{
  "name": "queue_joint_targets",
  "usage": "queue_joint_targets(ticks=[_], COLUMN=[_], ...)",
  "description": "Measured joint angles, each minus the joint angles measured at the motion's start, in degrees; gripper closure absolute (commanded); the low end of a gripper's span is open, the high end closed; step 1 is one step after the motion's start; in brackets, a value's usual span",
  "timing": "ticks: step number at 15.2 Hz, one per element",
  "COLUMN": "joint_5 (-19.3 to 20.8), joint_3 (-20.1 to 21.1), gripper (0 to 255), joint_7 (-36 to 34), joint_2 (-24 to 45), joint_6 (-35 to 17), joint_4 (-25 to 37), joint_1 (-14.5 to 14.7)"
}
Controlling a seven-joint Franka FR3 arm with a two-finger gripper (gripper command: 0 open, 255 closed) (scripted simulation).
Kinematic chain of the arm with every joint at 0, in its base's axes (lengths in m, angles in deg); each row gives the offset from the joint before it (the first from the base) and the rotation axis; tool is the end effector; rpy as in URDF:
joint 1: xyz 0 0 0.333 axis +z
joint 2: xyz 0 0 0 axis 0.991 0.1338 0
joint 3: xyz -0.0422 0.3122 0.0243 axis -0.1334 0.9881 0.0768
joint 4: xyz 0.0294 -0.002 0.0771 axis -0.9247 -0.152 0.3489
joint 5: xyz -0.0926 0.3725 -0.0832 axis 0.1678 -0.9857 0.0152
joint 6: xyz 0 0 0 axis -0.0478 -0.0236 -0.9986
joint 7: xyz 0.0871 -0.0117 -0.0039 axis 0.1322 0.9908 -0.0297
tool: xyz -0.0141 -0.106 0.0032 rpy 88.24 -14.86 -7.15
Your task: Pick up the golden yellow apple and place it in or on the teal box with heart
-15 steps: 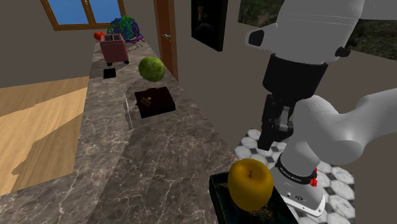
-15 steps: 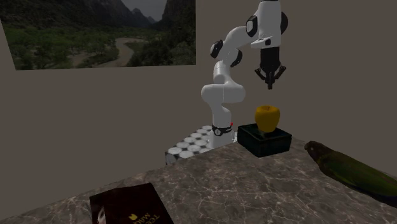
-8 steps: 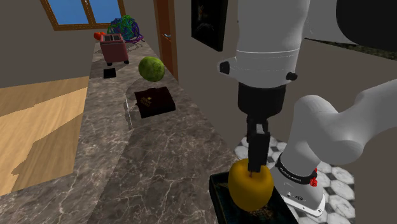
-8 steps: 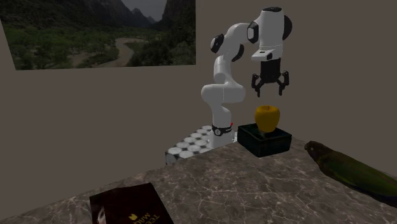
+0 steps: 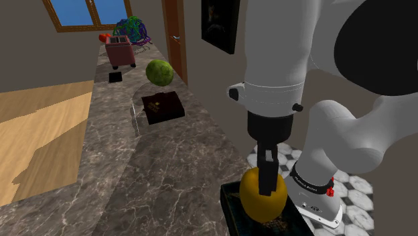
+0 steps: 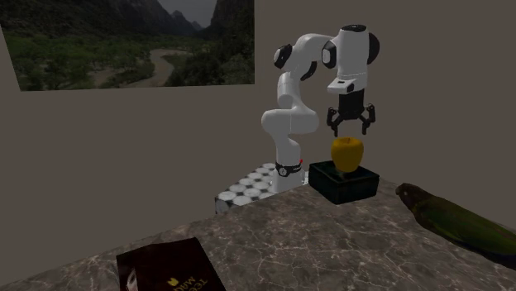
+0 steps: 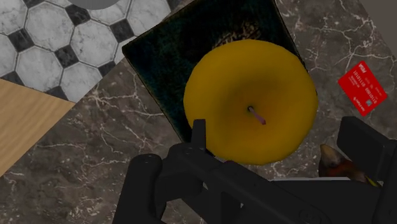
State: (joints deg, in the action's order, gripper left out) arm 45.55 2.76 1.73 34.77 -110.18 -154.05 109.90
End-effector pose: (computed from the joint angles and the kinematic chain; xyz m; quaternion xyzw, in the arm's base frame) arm 0.1432 0.2677 0.4903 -0.9753 -0.1989 0.0866 0.0416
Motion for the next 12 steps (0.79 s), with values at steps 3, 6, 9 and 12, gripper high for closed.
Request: queue_joint_targets(ticks=[3, 6, 9, 12], joint_5=[-0.13, -0.14, -0.14, -0.14], joint_3=[0.11, 0.12, 0.12, 0.12], gripper=[0, 255, 255, 255], joint_7=[-0.01, -0.01, -0.01, -0.01], joint_2=[-0.11, -0.11, -0.11, -0.11], joint_6=[-0.19, -0.23, -0.23, -0.23], joint_4=[-0.29, -0.31, -0.31, -0.31], joint_1=[0.08, 0.08, 0.08, 0.08])
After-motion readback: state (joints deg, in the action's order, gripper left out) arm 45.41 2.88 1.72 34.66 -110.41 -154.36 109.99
